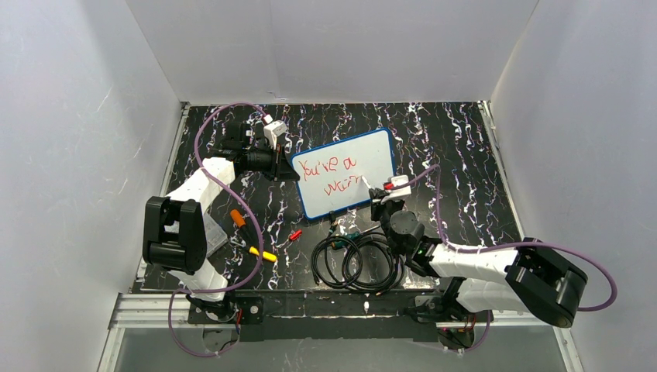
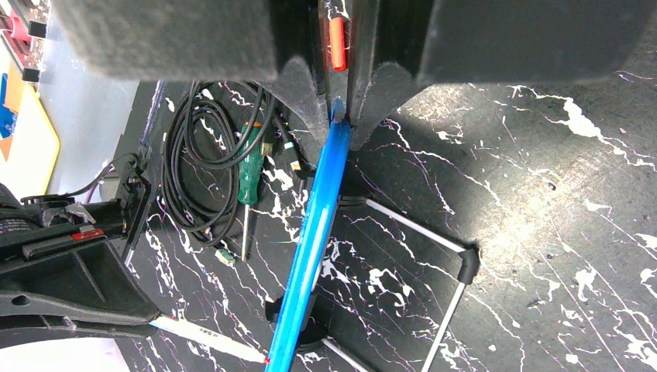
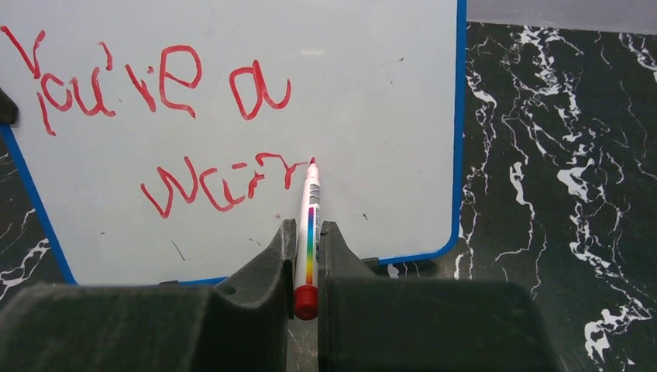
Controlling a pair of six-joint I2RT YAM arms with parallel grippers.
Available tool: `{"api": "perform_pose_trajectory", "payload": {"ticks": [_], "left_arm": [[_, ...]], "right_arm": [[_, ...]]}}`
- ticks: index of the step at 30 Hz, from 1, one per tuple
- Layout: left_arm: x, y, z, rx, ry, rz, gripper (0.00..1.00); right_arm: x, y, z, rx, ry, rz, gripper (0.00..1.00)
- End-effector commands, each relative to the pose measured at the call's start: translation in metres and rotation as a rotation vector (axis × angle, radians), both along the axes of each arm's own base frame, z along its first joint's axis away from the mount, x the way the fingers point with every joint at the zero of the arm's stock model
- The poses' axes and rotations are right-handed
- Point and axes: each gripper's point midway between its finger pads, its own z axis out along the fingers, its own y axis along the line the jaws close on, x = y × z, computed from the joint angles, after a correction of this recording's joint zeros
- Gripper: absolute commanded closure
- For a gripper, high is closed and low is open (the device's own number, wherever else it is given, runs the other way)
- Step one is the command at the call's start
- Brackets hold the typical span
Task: Write a sentence on the whiteboard
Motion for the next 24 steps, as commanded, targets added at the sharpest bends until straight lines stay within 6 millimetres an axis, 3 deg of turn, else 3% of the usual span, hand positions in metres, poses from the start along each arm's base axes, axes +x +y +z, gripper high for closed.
{"api": "perform_pose_trajectory", "payload": {"ticks": [1,6,9,17,24], "left_arm": [[0.000,-0.002,0.018,-0.015,-0.053,-0.015,1.00],[0.000,-0.003,0.019,-0.015,-0.054,-0.017,1.00],[0.000,-0.003,0.019,-0.016,-0.053,-0.018,1.00],[0.000,-0.003,0.018,-0.016,-0.051,-0.017,1.00],[0.000,-0.003,0.018,-0.014,-0.054,-0.016,1.00]], "right_arm": [[-0.005,-0.007,-0.012,0.039,0.042,-0.016,0.99],[-0.011,-0.013,-0.026,0.029,0.083,-0.016,0.99],[-0.011,-0.014,-0.023,0.032,0.073,-0.019,0.99],[-0.005,-0.007,0.024,0.102,-0.027,0.000,0.99],[0.005,0.003,0.039,0.079,-0.080,-0.003,0.99]]}}
